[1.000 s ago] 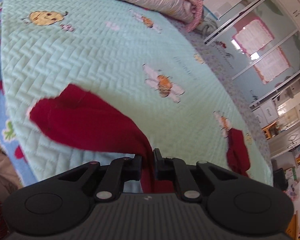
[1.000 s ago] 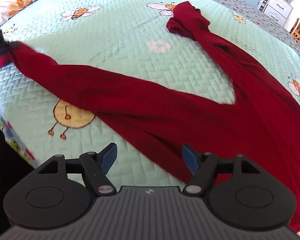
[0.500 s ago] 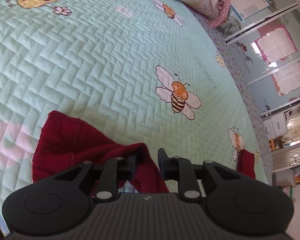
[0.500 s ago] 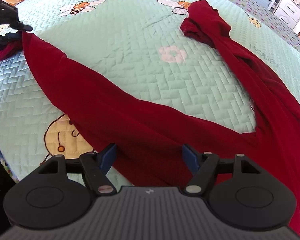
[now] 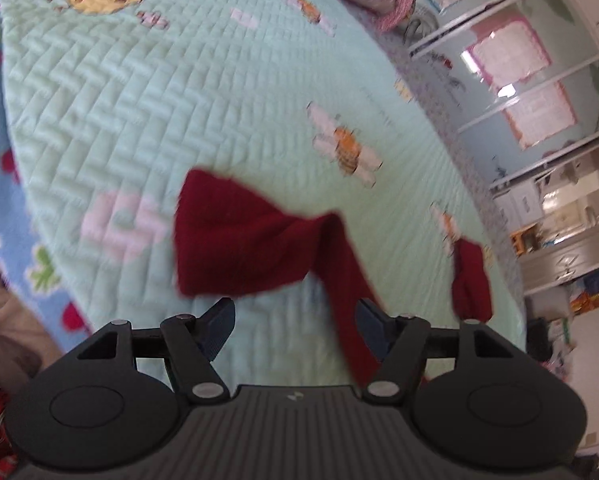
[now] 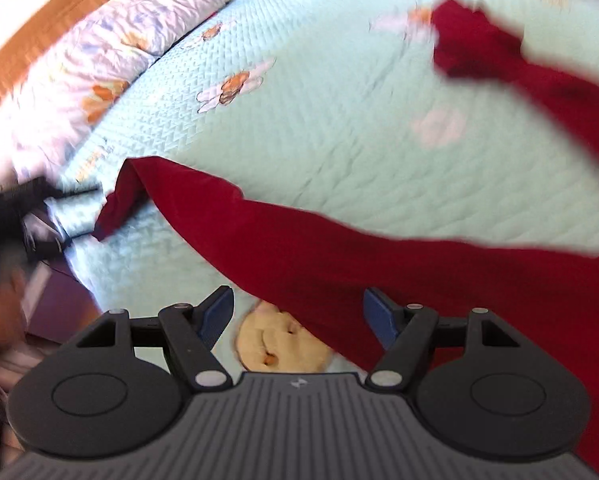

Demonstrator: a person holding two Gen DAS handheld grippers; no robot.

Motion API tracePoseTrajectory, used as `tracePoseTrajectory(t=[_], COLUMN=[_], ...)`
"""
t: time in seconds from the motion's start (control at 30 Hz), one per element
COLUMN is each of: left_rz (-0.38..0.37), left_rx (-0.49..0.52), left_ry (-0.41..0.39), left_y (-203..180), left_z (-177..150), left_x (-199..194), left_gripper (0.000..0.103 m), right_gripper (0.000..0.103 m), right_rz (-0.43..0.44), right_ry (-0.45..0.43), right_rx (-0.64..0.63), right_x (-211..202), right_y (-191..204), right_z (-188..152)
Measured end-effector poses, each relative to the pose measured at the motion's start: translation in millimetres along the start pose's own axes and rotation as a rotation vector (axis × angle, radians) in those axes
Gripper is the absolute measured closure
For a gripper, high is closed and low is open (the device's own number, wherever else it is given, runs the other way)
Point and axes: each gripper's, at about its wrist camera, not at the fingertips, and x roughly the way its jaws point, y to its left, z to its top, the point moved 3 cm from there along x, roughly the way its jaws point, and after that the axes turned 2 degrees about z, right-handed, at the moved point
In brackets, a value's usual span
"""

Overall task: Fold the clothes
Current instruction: 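Grasp the red sweater edge with the left gripper and lift it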

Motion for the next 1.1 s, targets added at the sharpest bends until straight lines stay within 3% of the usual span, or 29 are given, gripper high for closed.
tracePoseTrajectory(t=[0.17,0.23,0.37,0.43,0.57,0.6,0.73,0.87,0.93,1.0,1.1], left_rz=[0.011,-0.013,0.039,0.049,-0.031,-0.05,-0.093,-0.097,-0.112,-0.127,-0.152], left_rx=[-0.058,-0.076,-0.026,-0.003,-0.102,-0.132,-0.231,-0.213,-0.181,-0.151,-0.108], left_ry=[-0.02,-0.069,-0.121,-0.121,-0.142,-0.153,-0.159,-0.163,-0.165,-0.166,-0.214], left_y=[20.2,27.4,38.0,43.1,53.3,54.1,53.5,43.1,36.6,30.1,18.6], left_z=[-5.1,-2.7,-9.7,-13.6,-5.5,-1.4,10.8,14.1,13.6,12.9,16.9], left_x=[-7.5,-20.3,-29.9,-27.0,-17.7,-15.9,-5.6,-0.9,-2.2,-3.7,-16.6], left_gripper=[0.034,0.034,0.034,0.034,0.033,0.032,0.031,0.034,0.063,0.077,0.085], right_gripper=[0.029,0.029,0.029,0.029,0.029,0.029,0.022,0.014,0.013,0.013,0.013], right_rz=[0.063,0.131,0.261,0.207,-0.038,-0.053,-0.063,-0.071,-0.069,-0.066,-0.035], right_ry=[-0.113,-0.147,-0.197,-0.205,-0.123,-0.097,-0.141,-0.125,-0.128,-0.131,-0.134], right_rx=[0.28,0.312,0.352,0.282,-0.016,-0.028,-0.064,-0.087,-0.074,-0.065,-0.028], right_x=[13.1,1.2,-19.2,-23.0,-5.7,0.7,4.8,7.9,8.4,8.2,-0.8], right_y=[-42.9,-41.5,-36.9,-30.9,-8.9,-9.6,-7.2,-3.4,-3.6,-2.9,-1.7], right_z=[17.8,16.5,1.7,-4.6,-22.2,-27.8,-41.7,-39.3,-39.3,-40.5,-40.7])
